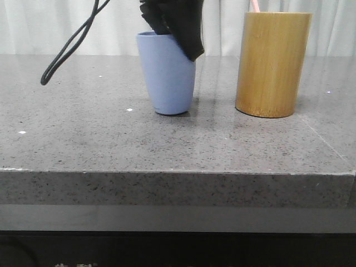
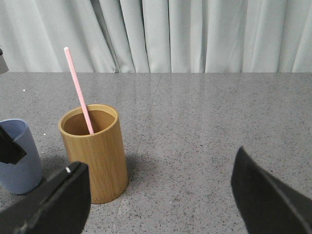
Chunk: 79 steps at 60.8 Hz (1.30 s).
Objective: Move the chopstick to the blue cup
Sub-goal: 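Set the blue cup down beside the bamboo holder, open left gripper, then raise the open left gripper away from the blue cup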
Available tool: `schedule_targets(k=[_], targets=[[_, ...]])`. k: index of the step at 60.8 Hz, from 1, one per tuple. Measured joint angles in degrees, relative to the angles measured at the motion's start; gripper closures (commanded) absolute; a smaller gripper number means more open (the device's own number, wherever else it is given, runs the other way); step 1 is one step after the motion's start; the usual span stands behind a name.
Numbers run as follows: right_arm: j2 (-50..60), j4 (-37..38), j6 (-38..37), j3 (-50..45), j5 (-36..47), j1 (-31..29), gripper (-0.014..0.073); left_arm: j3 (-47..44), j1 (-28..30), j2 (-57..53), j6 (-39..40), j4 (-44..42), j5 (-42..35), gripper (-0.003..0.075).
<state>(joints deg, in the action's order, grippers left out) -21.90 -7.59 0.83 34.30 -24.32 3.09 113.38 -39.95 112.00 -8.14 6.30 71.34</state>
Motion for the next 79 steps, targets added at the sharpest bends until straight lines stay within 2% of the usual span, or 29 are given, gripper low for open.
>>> schedule_targets(k=[15,47,58,63,76,79], targets=[[0.00,0.00,0.00,0.00,0.00,0.00,-0.0010,0.00,0.00,0.00,0.00,-0.13,-0.21,0.0402],[0.00,0.00,0.00,0.00,0.00,0.00,-0.0010,9.26,0.00,0.00,0.00,-0.26,0.48,0.0402],[0.00,0.00,0.00,0.00,0.00,0.00,-0.0010,9.74,0.00,-0.71,0.00,-0.26,0.70,0.0408],[0.00,0.00,0.00,0.00,0.00,0.00,-0.0010,9.74,0.00,-1.36,0.00,-0.26,0.79,0.0451],[0.00,0.00,0.00,0.00,0.00,0.00,-0.0010,9.85,0.00,-1.94,0.00,-0.26,0.91,0.0742],[0.00,0.00,0.00,0.00,0.00,0.00,-0.0010,9.85,0.00,-1.94,0.00,-0.26,0.91,0.0739]])
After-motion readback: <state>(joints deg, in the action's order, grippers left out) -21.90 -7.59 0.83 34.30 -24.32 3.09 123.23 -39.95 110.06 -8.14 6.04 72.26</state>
